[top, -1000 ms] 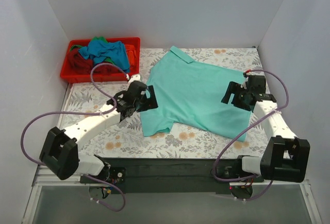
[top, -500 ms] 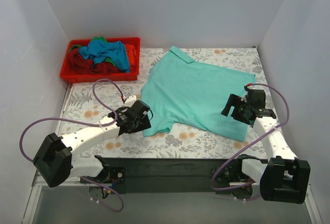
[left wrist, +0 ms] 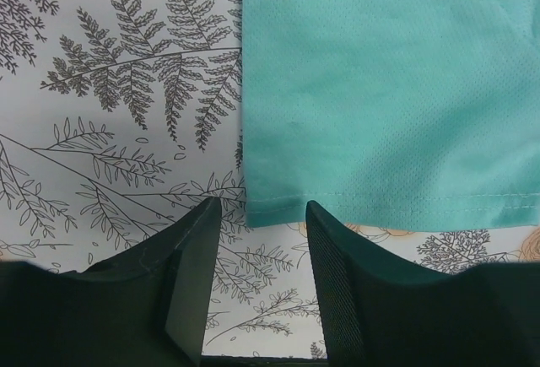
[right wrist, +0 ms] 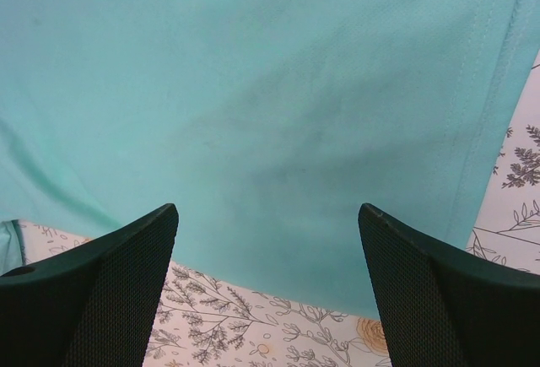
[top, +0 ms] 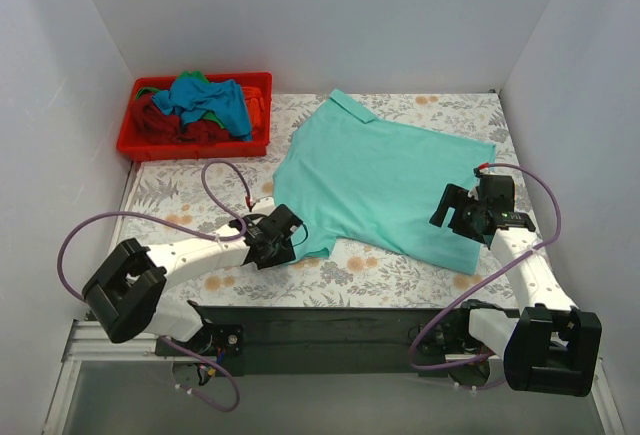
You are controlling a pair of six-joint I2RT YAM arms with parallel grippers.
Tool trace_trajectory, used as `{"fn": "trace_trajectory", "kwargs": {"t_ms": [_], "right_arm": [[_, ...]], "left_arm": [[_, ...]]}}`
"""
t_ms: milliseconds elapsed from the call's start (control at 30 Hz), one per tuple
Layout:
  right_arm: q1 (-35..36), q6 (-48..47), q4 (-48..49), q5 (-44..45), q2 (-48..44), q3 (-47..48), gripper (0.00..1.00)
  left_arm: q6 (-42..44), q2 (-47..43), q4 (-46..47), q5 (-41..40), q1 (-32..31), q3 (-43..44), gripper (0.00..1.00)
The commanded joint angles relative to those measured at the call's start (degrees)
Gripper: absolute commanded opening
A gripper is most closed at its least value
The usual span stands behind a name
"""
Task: Fold and stack the t-shirts
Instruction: Fold the tshirt
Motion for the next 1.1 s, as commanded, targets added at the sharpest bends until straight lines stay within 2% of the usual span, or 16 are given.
{"fn": "trace_trajectory", "kwargs": {"t_ms": [0,167,200,300,433,567,667,733,867,1067], "right_arm": [[0.0,0.0,0.5,0.9,-1.4,0.2,0.94],[-0.1,0.0,0.5,1.0,-1.6,0.2,0.94],[-0.1,-0.2,0.5,1.0,-1.7,0.1,0.94],[-0.1,-0.4,0.3,1.1,-1.7,0.1,0.94],[-0.3,-0.7,-0.1,1.2,-2.3,0.2,0.94],[-0.4,-1.6,-1.6,2.0,-3.2,0.3,0.94],[-0.5,-1.8,-4.2,7.4,-4.0,0.2,0.94],[-0.6,-1.6,-6.0,8.1,-4.2,0.4,0.95],[-0.9,0.4,-9.4,11.4,-4.3,1.7,0.95],[-1.1,1.1,-10.1,8.2,-1.9,1.3,0.94]], "left_arm": [[-1.1,0.4,1.7,-0.8,-0.3,-0.7,0.43],[-1.4,1.0,2.4,-1.4,-0.3,-1.4,0.4],[-1.3,1.2,2.4,-1.4,-0.3,-1.4,0.33],[-1.1,2.0,2.7,-1.1,-0.4,-1.4,0.25],[-1.1,2.1,4.0,-0.6,-0.3,-3.0,0.0],[0.0,-0.3,3.1,-2.7,-0.2,-2.5,0.0],[1.1,-3.3,1.4,-5.1,0.1,-1.2,0.0],[2.0,-4.8,1.0,-5.9,0.8,-1.0,0.0],[4.0,-7.5,2.4,-4.9,3.3,-2.1,0.0],[10.8,-9.7,3.8,-2.2,8.4,-1.6,0.0]]}}
